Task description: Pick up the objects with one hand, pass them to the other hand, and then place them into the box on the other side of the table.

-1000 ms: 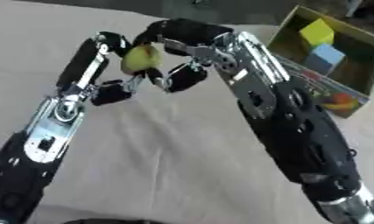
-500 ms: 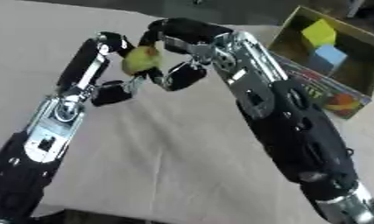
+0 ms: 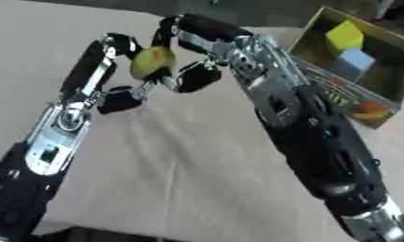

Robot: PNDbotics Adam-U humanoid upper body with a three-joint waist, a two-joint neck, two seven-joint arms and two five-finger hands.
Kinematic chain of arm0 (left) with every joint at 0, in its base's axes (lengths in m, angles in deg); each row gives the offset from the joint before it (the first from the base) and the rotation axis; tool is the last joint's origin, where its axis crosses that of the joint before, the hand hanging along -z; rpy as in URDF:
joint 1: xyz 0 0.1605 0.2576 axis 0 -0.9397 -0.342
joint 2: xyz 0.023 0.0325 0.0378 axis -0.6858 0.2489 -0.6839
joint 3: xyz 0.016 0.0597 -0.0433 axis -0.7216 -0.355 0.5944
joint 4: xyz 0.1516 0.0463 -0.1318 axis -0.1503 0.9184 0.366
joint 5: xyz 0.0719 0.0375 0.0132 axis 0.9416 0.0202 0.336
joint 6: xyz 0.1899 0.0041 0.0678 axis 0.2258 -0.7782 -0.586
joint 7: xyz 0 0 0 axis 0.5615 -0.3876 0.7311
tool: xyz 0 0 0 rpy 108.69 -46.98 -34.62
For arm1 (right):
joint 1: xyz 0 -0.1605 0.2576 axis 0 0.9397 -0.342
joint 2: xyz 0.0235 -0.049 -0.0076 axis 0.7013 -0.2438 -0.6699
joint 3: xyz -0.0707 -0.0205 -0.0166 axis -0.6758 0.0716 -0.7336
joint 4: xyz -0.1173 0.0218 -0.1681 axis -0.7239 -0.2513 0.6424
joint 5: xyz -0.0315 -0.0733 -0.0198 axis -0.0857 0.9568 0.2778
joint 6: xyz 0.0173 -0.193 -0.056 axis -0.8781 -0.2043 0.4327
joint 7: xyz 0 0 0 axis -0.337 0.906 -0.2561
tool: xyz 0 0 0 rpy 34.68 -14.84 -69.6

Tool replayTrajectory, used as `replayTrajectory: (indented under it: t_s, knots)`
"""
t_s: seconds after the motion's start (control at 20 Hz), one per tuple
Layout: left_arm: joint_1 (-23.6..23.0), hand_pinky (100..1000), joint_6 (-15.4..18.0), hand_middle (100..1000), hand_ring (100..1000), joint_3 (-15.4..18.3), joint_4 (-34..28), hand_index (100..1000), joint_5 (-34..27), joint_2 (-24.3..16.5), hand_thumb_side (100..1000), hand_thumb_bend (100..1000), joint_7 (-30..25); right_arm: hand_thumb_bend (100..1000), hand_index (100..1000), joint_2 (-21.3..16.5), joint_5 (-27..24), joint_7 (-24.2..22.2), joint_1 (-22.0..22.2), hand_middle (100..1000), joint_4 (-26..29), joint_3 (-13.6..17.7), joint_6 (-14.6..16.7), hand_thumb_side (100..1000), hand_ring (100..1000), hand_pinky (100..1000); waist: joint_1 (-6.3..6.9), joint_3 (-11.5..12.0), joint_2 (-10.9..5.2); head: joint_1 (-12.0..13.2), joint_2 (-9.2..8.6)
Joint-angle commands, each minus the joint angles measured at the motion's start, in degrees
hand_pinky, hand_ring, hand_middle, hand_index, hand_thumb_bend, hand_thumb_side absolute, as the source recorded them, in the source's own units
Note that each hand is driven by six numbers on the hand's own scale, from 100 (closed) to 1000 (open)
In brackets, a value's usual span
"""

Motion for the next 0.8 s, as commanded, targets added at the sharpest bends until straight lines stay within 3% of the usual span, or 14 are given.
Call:
replayTrajectory:
  t_s: [0.05, 0.25, 0.35, 0.5, 0.6, 0.8]
  knots:
    - [0.9, 590, -1.13, 398, 474, 0.63, 0.13, 556, -0.84, 0.32, 100, 100, 0.1, 100, 553, -0.41, -1.92, 0.46, -1.09, 436, 1.52, 0.1, -0.47, 207, 988, 967, 0.36, -0.06, -1.15, 0.06, 0.43]
    - [0.86, 616, -2.33, 447, 513, 0.7, 0.25, 618, -1.0, 0.36, 100, 100, 0.58, 100, 526, -0.47, -2.4, 0.15, -1.09, 411, 1.44, 0.22, -0.74, 209, 974, 963, 0.4, -0.11, -1.12, 0.03, 0.36]
    - [0.83, 668, -2.72, 529, 591, 0.65, 0.31, 720, -0.67, 0.32, 100, 100, 0.38, 100, 521, -0.5, -2.74, 0.16, -1.06, 406, 1.49, 0.33, -0.98, 211, 973, 964, 0.43, -0.12, -1.11, 0.04, 0.34]
    - [0.78, 714, -3.33, 646, 685, 0.8, 0.43, 838, 0.64, 0.21, 198, 300, -0.34, 100, 515, -0.67, -3.4, 0.46, -1.02, 399, 1.84, 0.69, -1.55, 214, 970, 963, 0.49, -0.16, -1.13, 0.04, 0.32]
    - [0.74, 720, -3.9, 660, 697, 1.02, 0.43, 849, 1.73, 0.18, 263, 390, -0.19, 100, 514, -0.85, -3.78, 0.67, -1.04, 397, 2.14, 0.91, -1.94, 215, 970, 963, 0.52, -0.22, -1.14, -0.02, 0.28]
    - [0.71, 724, -5.41, 667, 702, 1.27, 0.25, 851, 3.16, 0.27, 350, 485, 1.54, 100, 512, -1.13, -4.2, 0.8, -0.95, 395, 2.6, 1.16, -2.5, 215, 971, 965, 0.58, -0.32, -1.1, -0.21, 0.18]
